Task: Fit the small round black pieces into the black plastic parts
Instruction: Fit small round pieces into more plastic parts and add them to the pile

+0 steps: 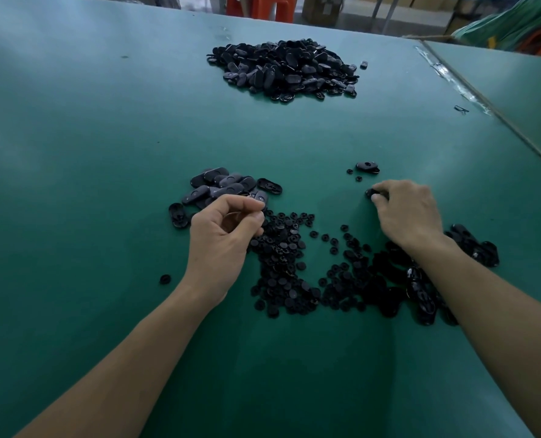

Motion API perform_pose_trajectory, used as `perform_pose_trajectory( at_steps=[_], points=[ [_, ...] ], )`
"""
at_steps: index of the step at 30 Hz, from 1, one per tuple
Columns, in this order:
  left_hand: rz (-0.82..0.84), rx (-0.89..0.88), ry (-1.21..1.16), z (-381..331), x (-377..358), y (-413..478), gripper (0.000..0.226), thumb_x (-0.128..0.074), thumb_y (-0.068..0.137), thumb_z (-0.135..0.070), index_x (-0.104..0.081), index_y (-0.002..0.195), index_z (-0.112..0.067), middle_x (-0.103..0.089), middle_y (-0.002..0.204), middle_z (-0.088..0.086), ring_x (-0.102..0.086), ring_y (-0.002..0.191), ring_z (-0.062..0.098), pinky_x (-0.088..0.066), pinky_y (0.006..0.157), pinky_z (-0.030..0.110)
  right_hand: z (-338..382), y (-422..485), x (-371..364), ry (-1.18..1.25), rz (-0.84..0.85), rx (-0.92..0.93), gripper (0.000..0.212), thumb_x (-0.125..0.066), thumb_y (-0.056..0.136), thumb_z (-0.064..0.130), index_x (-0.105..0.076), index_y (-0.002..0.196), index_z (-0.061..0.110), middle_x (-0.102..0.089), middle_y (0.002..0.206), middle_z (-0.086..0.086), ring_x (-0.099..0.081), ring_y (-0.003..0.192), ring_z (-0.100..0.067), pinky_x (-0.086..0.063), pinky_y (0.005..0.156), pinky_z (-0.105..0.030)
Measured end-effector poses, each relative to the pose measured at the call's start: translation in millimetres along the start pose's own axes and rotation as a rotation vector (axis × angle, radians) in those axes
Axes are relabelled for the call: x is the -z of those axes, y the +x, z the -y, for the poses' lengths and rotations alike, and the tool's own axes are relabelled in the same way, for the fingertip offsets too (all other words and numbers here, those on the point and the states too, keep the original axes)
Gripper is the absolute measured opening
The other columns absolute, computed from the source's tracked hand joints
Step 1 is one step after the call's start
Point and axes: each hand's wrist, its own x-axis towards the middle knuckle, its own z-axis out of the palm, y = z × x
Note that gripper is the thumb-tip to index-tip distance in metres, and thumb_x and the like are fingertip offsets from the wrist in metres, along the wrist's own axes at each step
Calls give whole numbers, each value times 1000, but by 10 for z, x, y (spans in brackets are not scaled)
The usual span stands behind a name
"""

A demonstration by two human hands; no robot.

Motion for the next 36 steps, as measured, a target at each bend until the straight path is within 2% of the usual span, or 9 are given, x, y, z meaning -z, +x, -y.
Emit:
perform_pose_trajectory(
  at_steps=[2,5,8,13,18,21,24,27,36],
  points=[
    [5,0,-1,1,0,-1,18,-66,92,1,-70,90,-17,-70,78,-5,-64,71,12,-57,76,24,25,-7,9,137,6,-27,22,-63,96,19,-70,116,15,-70,109,-9,-62,103,-26,-51,85,-29],
    [33,-10,-22,1,7,-5,15,-67,92,0,-70,94,-15,-70,81,-3,-66,72,13,-58,77,26,134,-78,81,398,112,-68,19,-75,87,18,-71,105,19,-67,86,1,-64,83,-16,-40,65,-12],
    [83,-20,-57,-5,4,-23,18,-73,88,-6,-70,104,-15,-69,92,2,-68,77,15,-58,77,29,341,-307,173,743,235,13,16,-80,81,15,-72,94,21,-74,84,-1,-70,81,-14,-55,77,-22],
    [207,-8,-47,-43,-31,-59,27,-81,80,-18,-73,105,-23,-76,93,0,-72,82,12,-57,76,23,741,-711,173,1099,465,291,27,-72,83,-5,-75,91,20,-77,86,3,-70,82,-9,-55,81,-21],
    [183,19,-113,-71,-33,-58,18,-75,78,-20,-73,94,-12,-76,77,8,-72,66,16,-57,62,23,787,-773,202,1076,396,282,35,-73,84,-4,-72,100,27,-75,91,0,-71,83,-14,-57,83,-25],
    [179,31,-115,-78,-36,-54,15,-74,79,-18,-71,91,-9,-75,74,7,-71,64,16,-56,59,22,748,-763,206,990,356,224,25,-77,84,7,-72,99,26,-74,91,-4,-71,85,-19,-58,83,-28],
    [174,26,-118,-60,-26,-39,7,-71,88,-6,-69,93,-9,-74,74,4,-71,63,15,-55,58,22,760,-774,182,963,416,213,7,-75,87,13,-73,88,20,-74,76,4,-68,70,-6,-51,67,-15],
    [175,12,-97,-50,-18,-33,17,-69,90,-2,-68,102,-14,-71,71,3,-71,63,16,-54,58,21,770,-773,164,997,431,216,10,-72,89,12,-72,85,20,-71,66,8,-63,60,0,-44,56,-7],
    [137,31,-153,-38,-13,-19,8,-68,91,-2,-69,92,-10,-74,77,5,-73,67,19,-56,60,23,750,-717,114,963,324,205,17,-65,94,10,-75,93,24,-73,73,8,-67,67,-3,-46,61,-10]
  ],
)
